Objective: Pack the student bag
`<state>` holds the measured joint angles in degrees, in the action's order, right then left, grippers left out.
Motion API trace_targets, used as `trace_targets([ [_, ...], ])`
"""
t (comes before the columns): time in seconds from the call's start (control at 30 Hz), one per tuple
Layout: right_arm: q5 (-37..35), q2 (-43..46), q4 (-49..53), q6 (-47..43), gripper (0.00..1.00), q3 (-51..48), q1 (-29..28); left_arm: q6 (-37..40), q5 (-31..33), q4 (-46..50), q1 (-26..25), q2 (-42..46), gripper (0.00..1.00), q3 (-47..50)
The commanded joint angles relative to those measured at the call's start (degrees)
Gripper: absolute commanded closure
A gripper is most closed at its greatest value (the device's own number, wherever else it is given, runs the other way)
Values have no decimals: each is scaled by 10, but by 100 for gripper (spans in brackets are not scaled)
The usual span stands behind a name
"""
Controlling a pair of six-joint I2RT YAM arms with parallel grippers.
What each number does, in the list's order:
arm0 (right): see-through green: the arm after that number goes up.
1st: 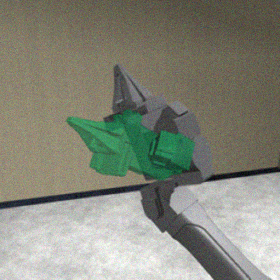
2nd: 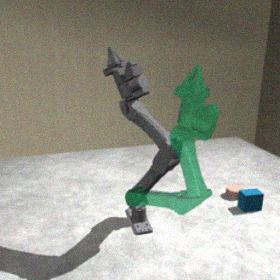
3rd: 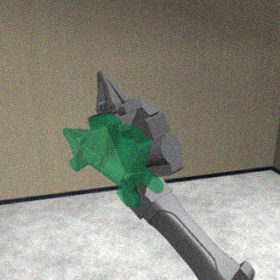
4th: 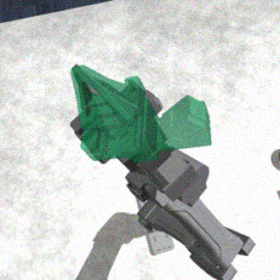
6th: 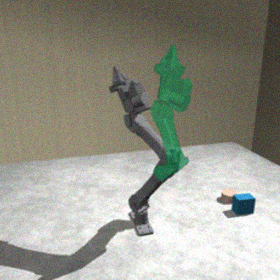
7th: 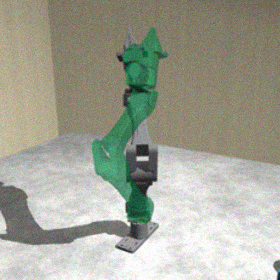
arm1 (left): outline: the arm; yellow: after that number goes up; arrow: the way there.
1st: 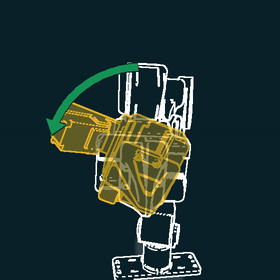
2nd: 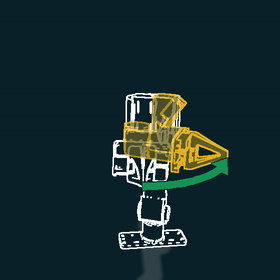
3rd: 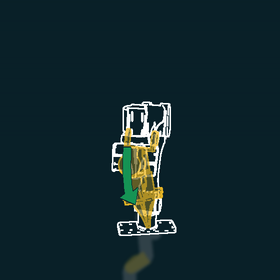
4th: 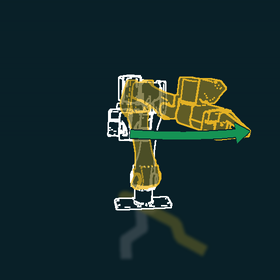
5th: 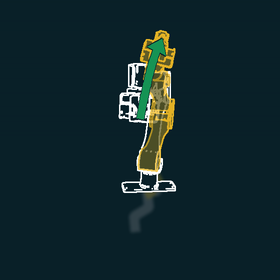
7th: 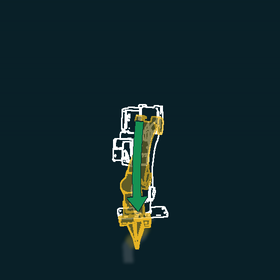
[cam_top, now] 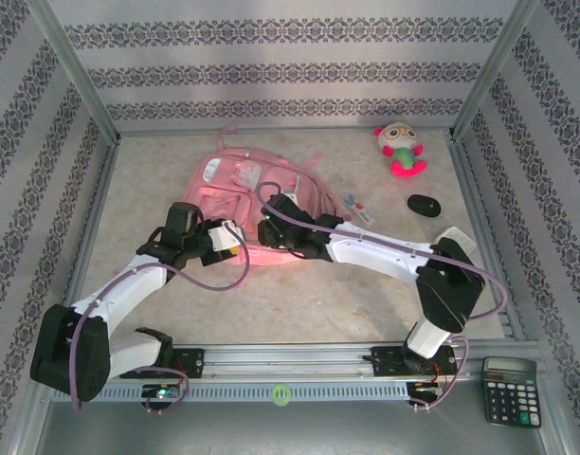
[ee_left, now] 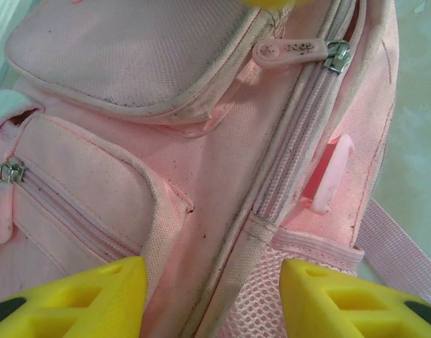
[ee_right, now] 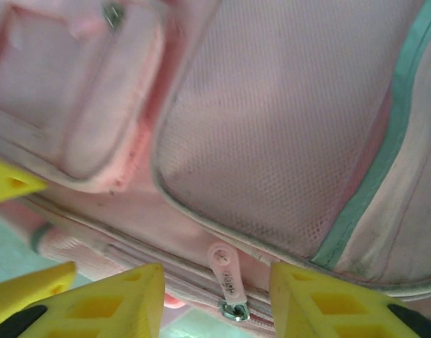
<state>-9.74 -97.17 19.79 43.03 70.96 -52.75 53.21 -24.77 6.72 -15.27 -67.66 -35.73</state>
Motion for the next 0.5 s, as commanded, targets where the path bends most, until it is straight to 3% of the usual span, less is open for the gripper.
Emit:
trace_targets([
  [0.0,-17,-23,62,-15,57,36,-12,-19,1,-25,5,10,48,7],
  [0.33,-68,-73,65,27,63,57,-19,-39,-4,-42,5,14,48,8],
  [0.47,-111,-85,79,43,59,65,-24,-41,-2,-42,6,15,48,8],
])
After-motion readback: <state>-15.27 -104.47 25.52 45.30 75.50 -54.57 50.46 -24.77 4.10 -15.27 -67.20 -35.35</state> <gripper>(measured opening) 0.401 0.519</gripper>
